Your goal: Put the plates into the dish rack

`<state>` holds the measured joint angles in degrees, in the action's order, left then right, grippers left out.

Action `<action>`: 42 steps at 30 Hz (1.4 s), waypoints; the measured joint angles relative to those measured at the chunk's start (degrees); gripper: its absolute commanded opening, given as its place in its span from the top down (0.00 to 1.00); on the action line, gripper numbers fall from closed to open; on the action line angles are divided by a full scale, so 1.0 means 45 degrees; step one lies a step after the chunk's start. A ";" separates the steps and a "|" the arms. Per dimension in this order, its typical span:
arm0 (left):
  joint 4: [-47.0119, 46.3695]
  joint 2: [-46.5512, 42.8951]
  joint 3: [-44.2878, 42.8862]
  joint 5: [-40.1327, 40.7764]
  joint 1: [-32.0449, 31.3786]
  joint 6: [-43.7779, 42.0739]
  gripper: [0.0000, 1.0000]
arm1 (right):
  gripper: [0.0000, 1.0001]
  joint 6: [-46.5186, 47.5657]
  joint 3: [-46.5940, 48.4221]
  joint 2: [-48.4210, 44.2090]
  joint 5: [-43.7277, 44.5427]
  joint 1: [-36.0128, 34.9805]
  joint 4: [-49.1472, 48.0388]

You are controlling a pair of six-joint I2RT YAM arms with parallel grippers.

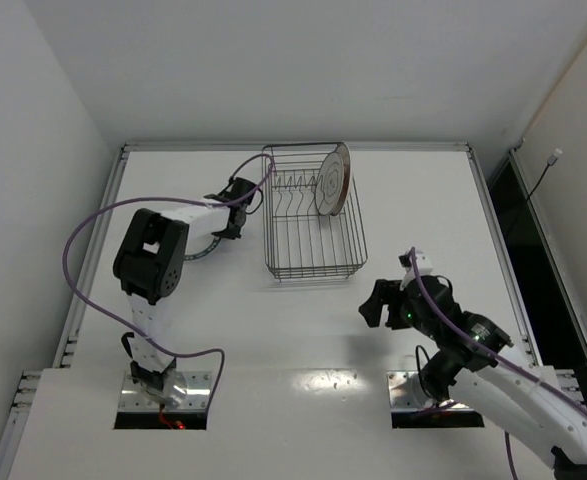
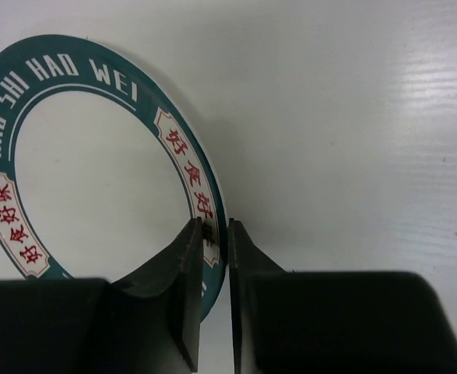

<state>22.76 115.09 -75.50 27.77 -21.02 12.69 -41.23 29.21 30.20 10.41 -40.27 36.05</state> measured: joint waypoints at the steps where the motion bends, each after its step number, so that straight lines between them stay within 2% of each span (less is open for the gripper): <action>1: 0.0136 -0.0228 0.0121 -0.0078 0.0010 0.0010 1.00 | 0.29 -0.0199 -0.0593 -0.0355 -0.0126 0.0000 0.0029; 4: 0.0641 -0.1477 0.0476 -0.0287 0.0019 0.0185 1.00 | 0.29 -0.0714 -0.2147 -0.1326 -0.0539 0.0000 0.0214; 7: 0.1015 -0.3861 0.0627 -0.0384 -0.0039 0.0612 1.00 | 0.29 -0.1127 -0.2803 -0.2176 -0.0695 0.0000 0.0670; 9: 0.1166 -0.5469 0.0219 -0.0549 -0.0112 0.0981 1.00 | 0.29 -0.1297 -0.2827 -0.2356 -0.0685 0.0000 0.0597; 12: 0.1025 -0.6766 -0.1083 -0.1171 -0.0423 0.1345 1.00 | 0.29 -0.1472 -0.3060 -0.2152 -0.0719 0.0000 0.0112; 15: 0.0078 -0.7441 -0.1875 -0.2059 -0.0568 0.1783 1.00 | 0.29 -0.1462 -0.3191 -0.1253 -0.0816 0.0000 -0.0296; 19: -0.2759 -0.8034 -0.1384 -0.4260 -0.0364 0.3259 1.00 | 0.30 -0.1452 -0.3264 -0.0170 -0.1054 0.0000 -0.0933; 24: -0.6921 -0.7757 0.0282 -0.6251 -0.0044 0.6120 1.00 | 0.33 -0.1452 -0.3551 -0.0049 -0.1268 0.0005 -0.1472; 33: -1.3852 -0.4595 0.2608 -0.8043 0.0049 1.1055 1.00 | 0.34 -0.1336 -0.3789 -0.0053 -0.1433 0.0005 -0.1836; 36: -1.5096 -0.3721 0.3172 -0.8179 0.0019 1.1982 1.00 | 0.34 -0.1277 -0.3803 -0.0068 -0.1433 0.0005 -0.1933; 42: -1.6325 -0.3196 0.3968 -0.7975 -0.0102 1.2823 1.00 | 0.34 -0.1258 -0.3876 -0.0636 -0.1457 0.0005 -0.2001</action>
<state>-50.70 100.71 -57.65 -8.12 -21.47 70.39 -46.89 11.77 27.33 3.86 -40.25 27.05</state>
